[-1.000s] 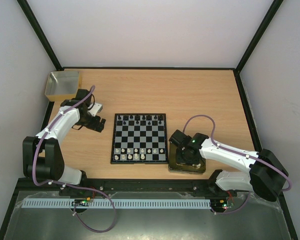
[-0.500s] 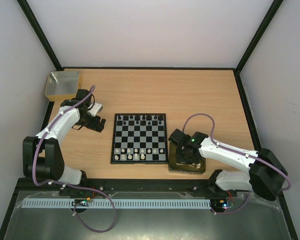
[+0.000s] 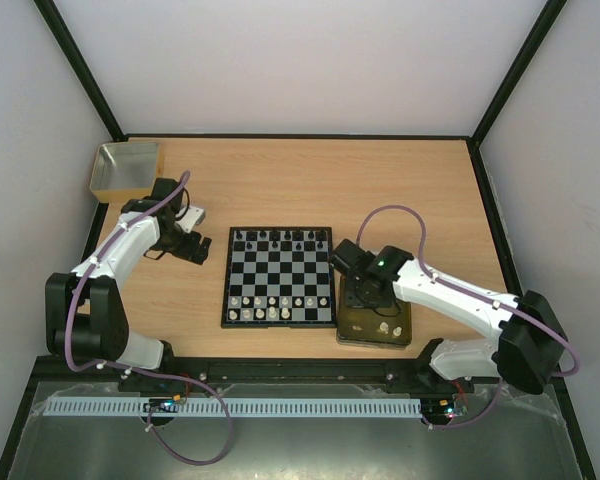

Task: Set up the chess pieces on the board
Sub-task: Pick up the chess piece from the storage box, then place the chess piece on the chessboard.

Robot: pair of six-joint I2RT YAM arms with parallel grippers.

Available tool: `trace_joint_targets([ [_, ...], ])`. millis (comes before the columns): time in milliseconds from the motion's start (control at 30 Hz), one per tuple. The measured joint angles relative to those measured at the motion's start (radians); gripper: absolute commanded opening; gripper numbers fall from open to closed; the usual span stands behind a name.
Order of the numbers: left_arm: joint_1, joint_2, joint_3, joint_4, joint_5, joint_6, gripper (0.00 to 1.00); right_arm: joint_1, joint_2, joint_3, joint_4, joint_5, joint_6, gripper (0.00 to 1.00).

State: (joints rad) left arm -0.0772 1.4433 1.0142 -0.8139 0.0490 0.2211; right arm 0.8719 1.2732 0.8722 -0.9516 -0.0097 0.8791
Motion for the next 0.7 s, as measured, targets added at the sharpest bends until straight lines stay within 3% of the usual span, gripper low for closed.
trace_joint_targets([
  [200, 0.000, 0.002, 0.000, 0.000, 0.000, 0.000, 0.99, 0.016, 0.041, 0.031, -0.001, 0.012, -0.011, 0.05],
  [700, 0.000, 0.005, 0.000, 0.000, -0.002, -0.001, 0.99, 0.225, 0.237, 0.197, 0.064, -0.048, -0.003, 0.05],
])
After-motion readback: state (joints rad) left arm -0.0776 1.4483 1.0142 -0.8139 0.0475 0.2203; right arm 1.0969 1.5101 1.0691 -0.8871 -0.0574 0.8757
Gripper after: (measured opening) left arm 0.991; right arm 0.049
